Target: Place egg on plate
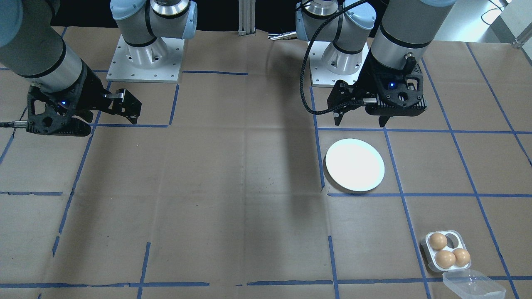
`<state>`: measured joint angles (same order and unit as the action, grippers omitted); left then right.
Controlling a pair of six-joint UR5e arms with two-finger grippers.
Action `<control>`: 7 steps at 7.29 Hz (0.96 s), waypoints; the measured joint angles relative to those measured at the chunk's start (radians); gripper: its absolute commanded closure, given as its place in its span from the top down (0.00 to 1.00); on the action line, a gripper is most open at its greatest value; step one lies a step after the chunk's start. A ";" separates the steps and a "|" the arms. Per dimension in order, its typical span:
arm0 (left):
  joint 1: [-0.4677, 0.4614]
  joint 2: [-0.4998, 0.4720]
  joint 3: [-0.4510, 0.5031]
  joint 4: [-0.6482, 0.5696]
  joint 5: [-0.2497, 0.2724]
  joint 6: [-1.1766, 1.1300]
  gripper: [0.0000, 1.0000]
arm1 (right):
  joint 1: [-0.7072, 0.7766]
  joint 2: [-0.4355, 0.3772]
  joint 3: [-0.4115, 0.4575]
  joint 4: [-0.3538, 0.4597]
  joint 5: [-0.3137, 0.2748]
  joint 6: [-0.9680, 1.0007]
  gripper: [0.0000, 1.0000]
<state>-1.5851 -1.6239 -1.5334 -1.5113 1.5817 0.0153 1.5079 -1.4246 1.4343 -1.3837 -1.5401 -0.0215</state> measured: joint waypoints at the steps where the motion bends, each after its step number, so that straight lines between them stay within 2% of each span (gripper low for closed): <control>1: 0.005 0.000 0.004 -0.006 -0.001 0.003 1.00 | 0.000 0.000 0.000 0.000 0.000 0.000 1.00; 4: 0.058 -0.021 0.017 -0.016 -0.006 0.065 1.00 | 0.000 0.000 0.000 0.000 0.000 0.000 1.00; 7: 0.230 -0.112 0.086 -0.012 -0.011 0.228 1.00 | 0.000 0.000 0.000 0.000 -0.001 0.000 1.00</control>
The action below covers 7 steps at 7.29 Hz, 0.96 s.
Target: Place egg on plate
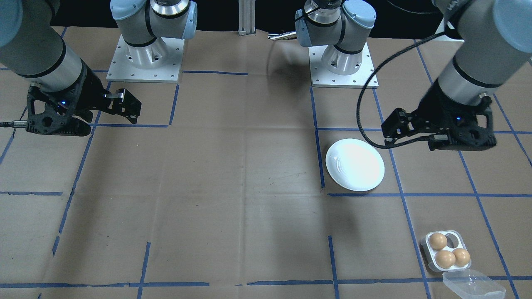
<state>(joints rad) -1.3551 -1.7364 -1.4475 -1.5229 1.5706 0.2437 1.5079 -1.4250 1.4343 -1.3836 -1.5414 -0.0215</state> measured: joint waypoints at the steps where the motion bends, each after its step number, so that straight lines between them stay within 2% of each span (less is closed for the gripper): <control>1: 0.060 -0.043 0.039 0.003 0.000 0.052 1.00 | 0.000 0.000 0.000 0.000 0.000 0.000 1.00; 3: 0.139 -0.156 0.147 0.009 0.001 0.106 1.00 | 0.000 0.000 0.000 0.000 0.001 0.000 1.00; 5: 0.166 -0.290 0.276 0.009 0.003 0.122 1.00 | 0.000 0.001 0.000 0.000 0.001 0.000 1.00; 7: 0.173 -0.375 0.320 0.012 0.005 0.136 0.99 | 0.000 0.000 0.000 0.000 0.001 0.000 1.00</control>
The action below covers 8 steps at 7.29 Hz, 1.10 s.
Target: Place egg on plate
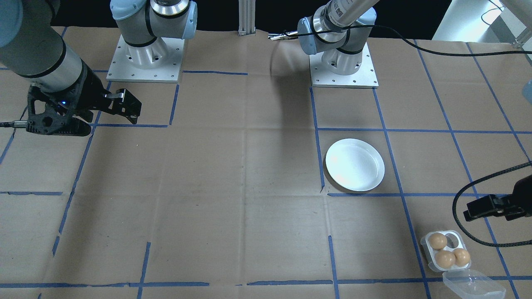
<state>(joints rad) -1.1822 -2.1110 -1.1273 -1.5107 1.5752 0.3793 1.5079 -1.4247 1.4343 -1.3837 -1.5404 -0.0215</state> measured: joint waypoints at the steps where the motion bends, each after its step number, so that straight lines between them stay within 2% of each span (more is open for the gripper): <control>1: 0.006 -0.031 0.003 0.010 0.001 0.010 0.97 | 0.000 0.000 0.000 0.000 -0.001 0.000 1.00; 4: 0.010 -0.113 -0.025 0.069 0.002 0.006 0.95 | 0.000 0.000 0.000 0.000 -0.001 0.000 1.00; 8: 0.003 -0.122 -0.231 0.362 0.010 -0.008 0.96 | 0.000 0.000 0.000 0.000 -0.001 0.000 1.00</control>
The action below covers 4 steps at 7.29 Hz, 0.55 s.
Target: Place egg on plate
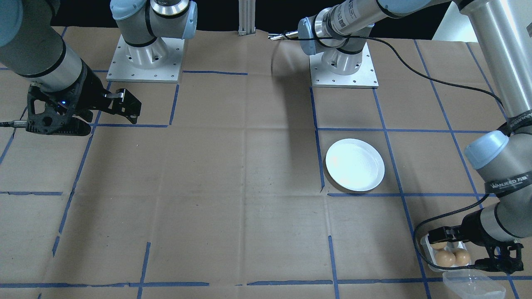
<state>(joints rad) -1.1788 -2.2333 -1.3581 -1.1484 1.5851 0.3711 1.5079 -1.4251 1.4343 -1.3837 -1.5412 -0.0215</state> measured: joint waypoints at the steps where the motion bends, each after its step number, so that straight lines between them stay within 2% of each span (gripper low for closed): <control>1: -0.001 0.004 -0.027 0.032 0.001 0.000 0.92 | 0.000 0.000 0.000 0.000 0.000 0.000 1.00; 4: -0.002 0.001 -0.041 0.051 0.002 0.000 0.68 | 0.000 0.000 0.000 0.000 0.000 0.000 1.00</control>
<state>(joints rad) -1.1806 -2.2326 -1.3993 -1.0975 1.5866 0.3712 1.5079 -1.4250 1.4343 -1.3836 -1.5412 -0.0215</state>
